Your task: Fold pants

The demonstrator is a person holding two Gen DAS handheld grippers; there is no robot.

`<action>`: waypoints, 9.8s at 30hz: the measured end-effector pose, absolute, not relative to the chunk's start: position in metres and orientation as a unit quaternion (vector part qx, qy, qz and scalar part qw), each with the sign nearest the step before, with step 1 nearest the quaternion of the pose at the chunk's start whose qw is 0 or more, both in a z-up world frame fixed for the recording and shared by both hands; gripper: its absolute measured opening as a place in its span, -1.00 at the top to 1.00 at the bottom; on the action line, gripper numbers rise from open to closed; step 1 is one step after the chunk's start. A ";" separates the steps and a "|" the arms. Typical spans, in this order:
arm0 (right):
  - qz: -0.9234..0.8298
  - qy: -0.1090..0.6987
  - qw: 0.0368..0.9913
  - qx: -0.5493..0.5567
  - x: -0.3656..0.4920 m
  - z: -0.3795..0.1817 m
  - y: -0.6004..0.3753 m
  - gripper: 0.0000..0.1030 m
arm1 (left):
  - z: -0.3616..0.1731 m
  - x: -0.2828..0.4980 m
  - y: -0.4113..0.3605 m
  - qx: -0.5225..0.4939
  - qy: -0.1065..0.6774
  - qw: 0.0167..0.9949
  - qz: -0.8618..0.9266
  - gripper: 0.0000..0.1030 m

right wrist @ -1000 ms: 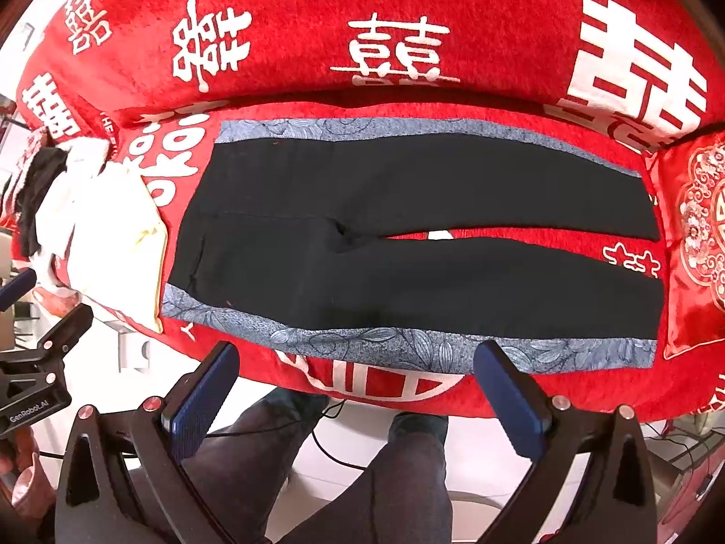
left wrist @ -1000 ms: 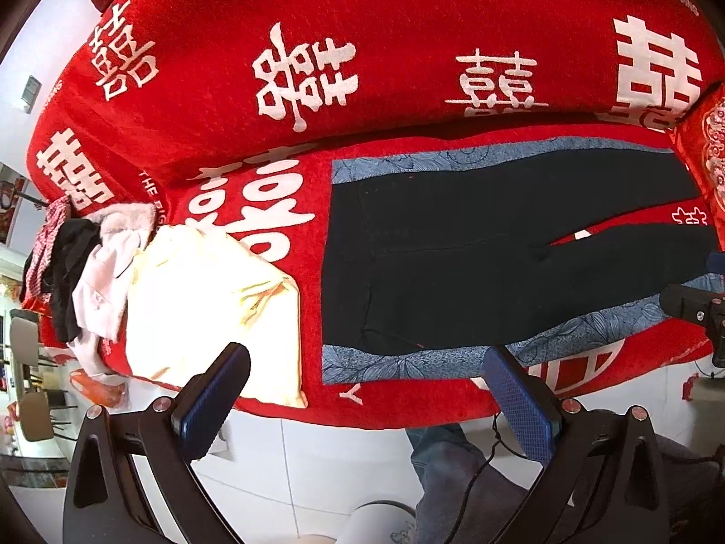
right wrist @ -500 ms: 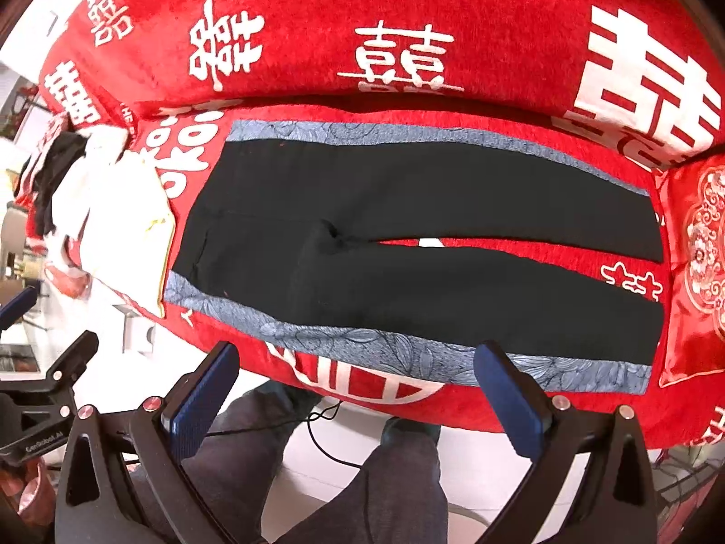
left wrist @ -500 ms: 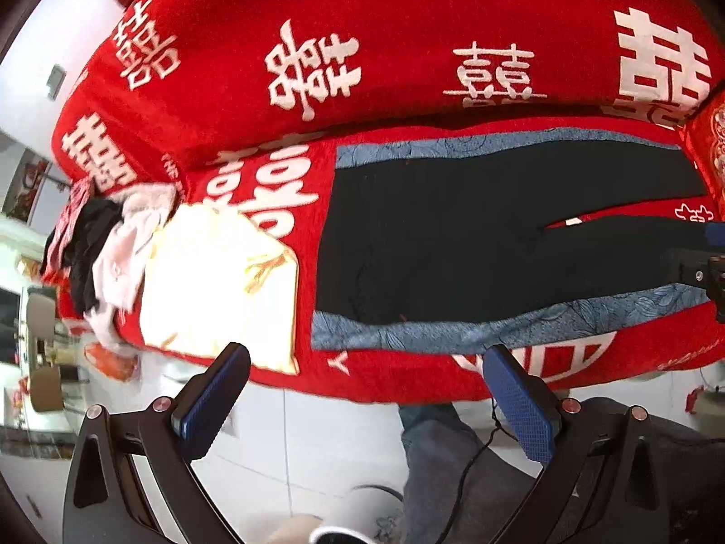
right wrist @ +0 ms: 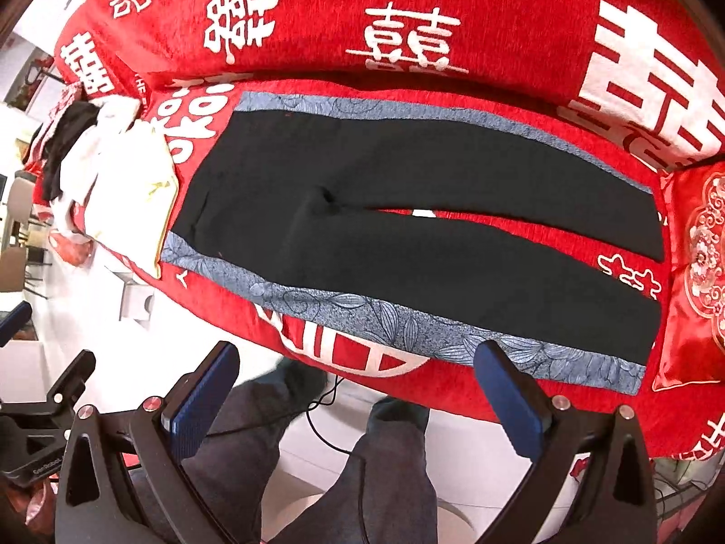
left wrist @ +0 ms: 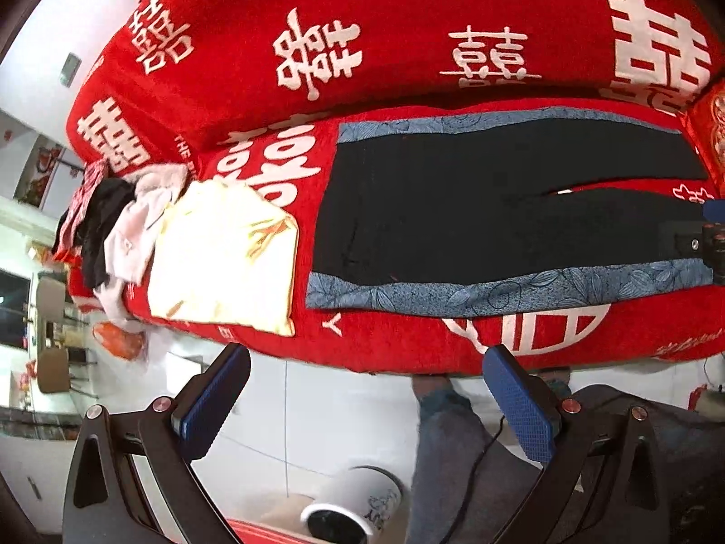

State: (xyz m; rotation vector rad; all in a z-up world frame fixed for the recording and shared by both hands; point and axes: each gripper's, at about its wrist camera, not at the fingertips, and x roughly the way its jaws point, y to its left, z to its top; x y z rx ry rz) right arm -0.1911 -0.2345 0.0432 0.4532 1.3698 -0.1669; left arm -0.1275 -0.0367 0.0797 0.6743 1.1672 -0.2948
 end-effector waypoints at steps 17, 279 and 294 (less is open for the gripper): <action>-0.138 0.614 0.695 0.348 -0.178 -0.006 -0.166 -1.00 | 0.047 -0.048 0.017 0.297 0.553 0.749 -0.211 -1.00; -0.243 0.318 0.759 0.514 -0.361 -0.105 -0.660 -1.00 | -0.198 -0.115 -0.550 0.291 0.573 0.679 -0.355 -0.71; -0.272 0.459 0.684 0.498 -0.369 -0.148 -0.688 0.45 | -0.208 -0.066 -0.511 0.270 0.599 0.710 -0.254 -0.71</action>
